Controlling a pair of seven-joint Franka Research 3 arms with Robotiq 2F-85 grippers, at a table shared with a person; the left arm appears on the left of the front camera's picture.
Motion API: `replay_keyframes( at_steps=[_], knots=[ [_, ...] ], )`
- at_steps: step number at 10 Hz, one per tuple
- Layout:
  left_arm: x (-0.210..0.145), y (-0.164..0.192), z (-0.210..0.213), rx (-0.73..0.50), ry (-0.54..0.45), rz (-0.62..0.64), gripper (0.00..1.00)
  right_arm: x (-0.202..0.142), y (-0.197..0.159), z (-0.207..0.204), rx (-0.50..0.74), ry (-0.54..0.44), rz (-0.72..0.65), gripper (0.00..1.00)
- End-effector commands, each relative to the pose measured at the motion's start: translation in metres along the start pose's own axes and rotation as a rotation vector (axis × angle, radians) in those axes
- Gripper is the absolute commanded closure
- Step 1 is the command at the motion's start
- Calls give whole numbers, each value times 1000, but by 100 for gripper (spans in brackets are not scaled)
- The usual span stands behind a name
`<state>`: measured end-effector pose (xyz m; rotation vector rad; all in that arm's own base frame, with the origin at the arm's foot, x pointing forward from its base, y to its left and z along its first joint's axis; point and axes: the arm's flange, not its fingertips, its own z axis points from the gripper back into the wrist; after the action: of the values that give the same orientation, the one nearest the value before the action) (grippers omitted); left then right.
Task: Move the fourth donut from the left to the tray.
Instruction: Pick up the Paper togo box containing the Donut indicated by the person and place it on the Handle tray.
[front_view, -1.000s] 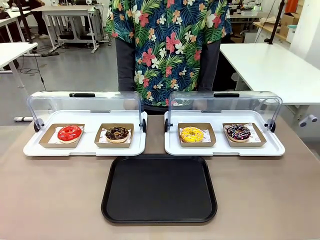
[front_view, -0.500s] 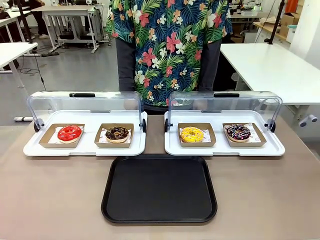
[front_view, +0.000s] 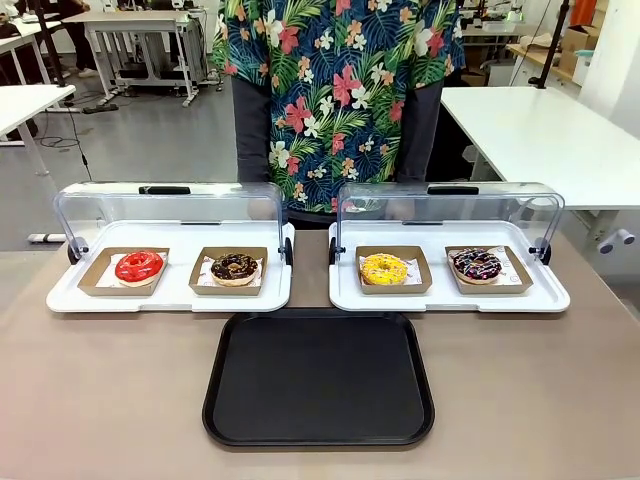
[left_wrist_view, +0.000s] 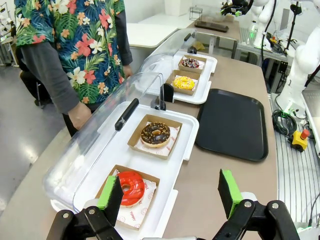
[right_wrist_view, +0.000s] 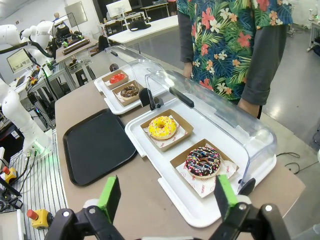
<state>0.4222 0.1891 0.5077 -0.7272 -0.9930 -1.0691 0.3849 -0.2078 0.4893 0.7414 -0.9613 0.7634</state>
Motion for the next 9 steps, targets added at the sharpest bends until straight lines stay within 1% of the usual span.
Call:
replay_keyframes(
  at_steps=[1, 9],
  knots=[
    [1, 1, 1, -4, -3, -4, 0, 1, 0, -1, 3, -23, 16, 0],
    [1, 1, 1, -4, -3, -4, 0, 1, 0, -1, 3, -23, 16, 0]
  ],
)
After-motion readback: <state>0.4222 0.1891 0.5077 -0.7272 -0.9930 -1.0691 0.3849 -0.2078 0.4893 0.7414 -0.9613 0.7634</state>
